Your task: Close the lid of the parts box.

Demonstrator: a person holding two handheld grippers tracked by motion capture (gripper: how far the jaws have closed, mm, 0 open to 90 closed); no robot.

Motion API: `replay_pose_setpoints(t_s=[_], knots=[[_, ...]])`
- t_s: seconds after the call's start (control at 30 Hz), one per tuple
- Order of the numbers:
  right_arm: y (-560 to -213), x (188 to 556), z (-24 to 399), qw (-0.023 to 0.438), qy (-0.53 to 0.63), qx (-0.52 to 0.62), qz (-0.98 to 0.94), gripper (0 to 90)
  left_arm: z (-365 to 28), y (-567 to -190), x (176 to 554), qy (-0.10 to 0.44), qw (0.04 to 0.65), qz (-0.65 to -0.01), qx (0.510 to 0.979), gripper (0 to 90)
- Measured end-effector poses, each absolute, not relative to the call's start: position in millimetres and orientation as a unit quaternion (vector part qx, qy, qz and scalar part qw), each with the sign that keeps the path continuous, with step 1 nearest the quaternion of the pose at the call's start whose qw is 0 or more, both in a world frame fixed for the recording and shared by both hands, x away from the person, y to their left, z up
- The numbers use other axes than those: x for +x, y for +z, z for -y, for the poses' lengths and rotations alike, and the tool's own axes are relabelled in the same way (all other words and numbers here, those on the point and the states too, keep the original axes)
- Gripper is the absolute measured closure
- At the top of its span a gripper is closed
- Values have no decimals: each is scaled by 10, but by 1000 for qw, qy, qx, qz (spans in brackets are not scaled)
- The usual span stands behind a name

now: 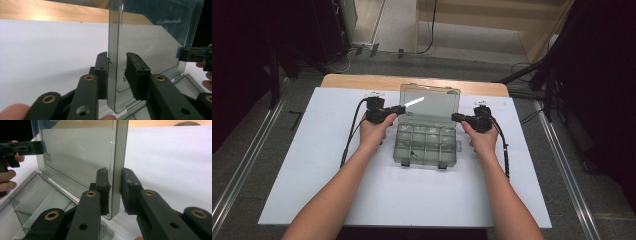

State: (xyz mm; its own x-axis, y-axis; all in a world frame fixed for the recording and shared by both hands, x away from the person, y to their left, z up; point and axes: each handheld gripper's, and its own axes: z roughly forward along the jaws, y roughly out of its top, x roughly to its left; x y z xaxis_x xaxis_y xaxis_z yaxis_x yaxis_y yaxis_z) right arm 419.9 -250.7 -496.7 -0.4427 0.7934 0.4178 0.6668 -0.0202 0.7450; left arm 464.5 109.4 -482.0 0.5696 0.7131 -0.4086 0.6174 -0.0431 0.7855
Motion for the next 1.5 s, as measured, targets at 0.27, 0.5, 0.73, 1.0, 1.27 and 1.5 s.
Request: replay_pose_setpoints(t_s=[0.27,0.5,0.73,1.0,1.27,1.5], knots=[[-4946,4188,2470,87,478,519,-704,785,-1132,-4743,4649,59,527,-465,709,804],[-4923,4188,2444,98,467,520,-708,748,-1104,-4711,4579,97,517,-446,724,834],[-4793,4239,2495,108,479,530,-691,704,-1116,-4730,4532,110,526,-437,722,838],[-4666,4294,2498,106,482,532,-689,808,-1108,-4725,4507,119,527,-433,722,839],[-4656,4255,2456,121,470,532,-694,855,-1142,-4739,4518,103,531,-436,719,825],[-4669,4210,2446,135,477,525,-692,856,-1309,-4628,4518,81,562,-428,703,704]])
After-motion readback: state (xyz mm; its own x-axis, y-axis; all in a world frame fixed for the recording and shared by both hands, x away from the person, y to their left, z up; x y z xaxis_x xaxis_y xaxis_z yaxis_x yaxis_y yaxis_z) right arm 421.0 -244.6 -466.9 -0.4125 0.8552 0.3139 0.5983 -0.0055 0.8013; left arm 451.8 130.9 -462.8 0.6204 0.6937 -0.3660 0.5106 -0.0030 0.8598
